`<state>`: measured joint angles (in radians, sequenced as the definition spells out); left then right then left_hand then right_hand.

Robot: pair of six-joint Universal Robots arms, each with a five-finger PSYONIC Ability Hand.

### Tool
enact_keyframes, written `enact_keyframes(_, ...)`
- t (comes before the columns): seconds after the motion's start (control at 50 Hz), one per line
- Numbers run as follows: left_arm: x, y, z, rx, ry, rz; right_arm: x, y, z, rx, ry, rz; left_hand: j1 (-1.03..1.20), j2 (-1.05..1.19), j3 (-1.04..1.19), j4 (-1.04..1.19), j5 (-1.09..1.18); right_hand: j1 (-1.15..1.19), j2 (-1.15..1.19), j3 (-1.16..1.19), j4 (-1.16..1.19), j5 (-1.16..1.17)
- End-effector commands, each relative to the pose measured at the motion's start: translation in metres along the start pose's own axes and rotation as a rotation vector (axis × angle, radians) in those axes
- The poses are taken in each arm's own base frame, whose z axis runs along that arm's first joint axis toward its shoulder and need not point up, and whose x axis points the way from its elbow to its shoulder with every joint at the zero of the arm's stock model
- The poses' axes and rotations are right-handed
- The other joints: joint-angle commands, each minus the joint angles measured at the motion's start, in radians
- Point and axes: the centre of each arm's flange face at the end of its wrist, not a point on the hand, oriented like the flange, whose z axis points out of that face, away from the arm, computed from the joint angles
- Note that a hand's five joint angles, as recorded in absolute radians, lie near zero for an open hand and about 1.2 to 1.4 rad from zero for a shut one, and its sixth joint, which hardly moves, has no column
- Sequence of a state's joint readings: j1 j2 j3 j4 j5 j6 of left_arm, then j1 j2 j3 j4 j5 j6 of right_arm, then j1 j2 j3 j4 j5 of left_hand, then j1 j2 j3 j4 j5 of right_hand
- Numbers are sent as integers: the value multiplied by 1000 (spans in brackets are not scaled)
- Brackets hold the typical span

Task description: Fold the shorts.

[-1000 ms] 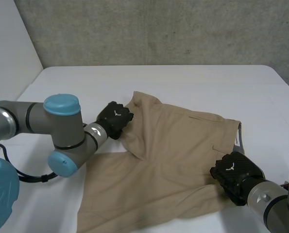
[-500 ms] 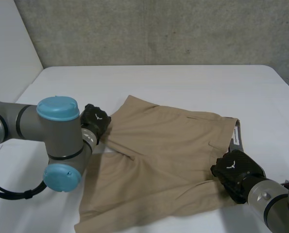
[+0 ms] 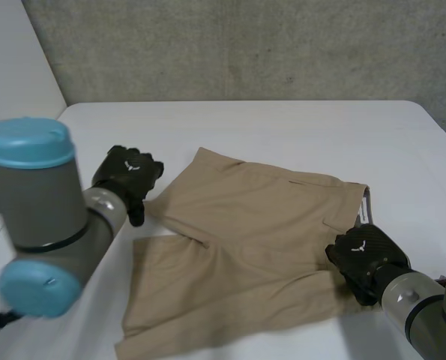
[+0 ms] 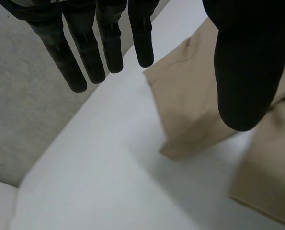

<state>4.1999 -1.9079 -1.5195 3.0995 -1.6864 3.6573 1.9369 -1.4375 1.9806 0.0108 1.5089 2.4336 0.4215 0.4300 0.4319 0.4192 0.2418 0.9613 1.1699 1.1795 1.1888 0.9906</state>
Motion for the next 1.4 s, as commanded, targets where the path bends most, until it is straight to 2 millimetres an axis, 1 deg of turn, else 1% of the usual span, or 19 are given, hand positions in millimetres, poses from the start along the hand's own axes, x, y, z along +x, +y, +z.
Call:
enact_keyframes(0.02, 14, 16, -63, -139, 173, -42, 3, 2, 2, -1, 17, 5, 121, 112, 110, 123, 126, 435, 226, 217, 207, 231)
enact_keyframes(0.16, 27, 37, -97, -258, 279, -54, 4, 2, 3, 0, 23, 7, 194, 186, 184, 196, 199, 435, 226, 217, 207, 231)
enact_keyframes(0.36, 34, 54, -98, -342, 294, -149, 4, 3, 3, -2, 22, 7, 218, 209, 207, 220, 223, 435, 226, 217, 207, 231)
enact_keyframes(0.44, 47, 67, -88, -397, 328, -138, 4, 3, 3, -2, 23, 8, 545, 537, 535, 547, 550, 435, 226, 217, 207, 231)
enact_keyframes(0.46, 49, 67, -83, -384, 326, -137, 4, 3, 3, -3, 24, 9, 892, 884, 882, 895, 898, 435, 226, 217, 207, 231)
enact_keyframes(0.52, 47, 58, -73, -309, 294, -141, 7, 4, 4, -6, 32, 13, 975, 966, 964, 977, 980, 435, 226, 217, 207, 231)
enact_keyframes(0.68, 34, 17, -32, -68, 196, -146, 23, -13, 10, 59, 92, 8, 975, 966, 964, 977, 980, 435, 226, 217, 207, 231)
enact_keyframes(0.8, 27, -11, 30, 129, 100, -157, 47, -34, 28, 177, 220, 0, 975, 966, 964, 977, 980, 435, 226, 217, 207, 231)
enact_keyframes(0.9, 23, -21, 81, 285, -3, -112, 71, -50, 69, 278, 393, -9, 975, 966, 964, 977, 980, 435, 226, 217, 207, 231)
enact_keyframes(0.92, 26, -18, 99, 315, -28, -76, 73, -51, 74, 286, 404, -10, 975, 966, 964, 977, 980, 435, 226, 217, 207, 231)
enact_keyframes(1.08, 45, -8, 159, 417, -111, 67, 81, -49, 144, 295, 479, -67, 975, 966, 964, 977, 980, 435, 226, 217, 207, 231)
enact_keyframes(1.16, 48, -2, 177, 427, -148, 60, 84, -45, 170, 280, 523, -51, 975, 966, 964, 977, 980, 401, 193, 183, 174, 197)
enact_keyframes(1.18, 49, -1, 179, 427, -151, 56, 85, -45, 174, 282, 529, -42, 888, 879, 878, 890, 893, 116, -93, -102, -112, -88)
enact_keyframes(1.2, 51, -1, 179, 429, -150, 55, 85, -44, 178, 283, 531, -38, 591, 582, 580, 593, 596, -215, -424, -434, -443, -419)
enact_keyframes(1.22, 55, 0, 179, 430, -141, 54, 85, -44, 183, 281, 533, -36, -165, -174, -176, -163, -160, -733, -942, -951, -961, -937)
enact_keyframes(1.24, 58, 2, 178, 426, -135, 55, 85, -43, 185, 279, 534, -29, -247, -255, -257, -245, -242, -787, -995, -1005, -1014, -991)
enact_keyframes(1.26, 60, 2, 177, 425, -131, 54, 86, -43, 185, 279, 537, -23, -168, -177, -178, -166, -163, -787, -995, -1005, -1014, -991)
enact_keyframes(1.32, 75, 5, 167, 412, -90, 54, 90, -43, 177, 277, 529, 15, -247, -255, -257, -245, -242, -787, -995, -1005, -1014, -991)
enact_keyframes(1.4, 68, -13, 140, 421, -78, 43, 97, -57, 139, 295, 498, 90, -247, -255, -257, -245, -242, -787, -995, -1005, -1014, -991)
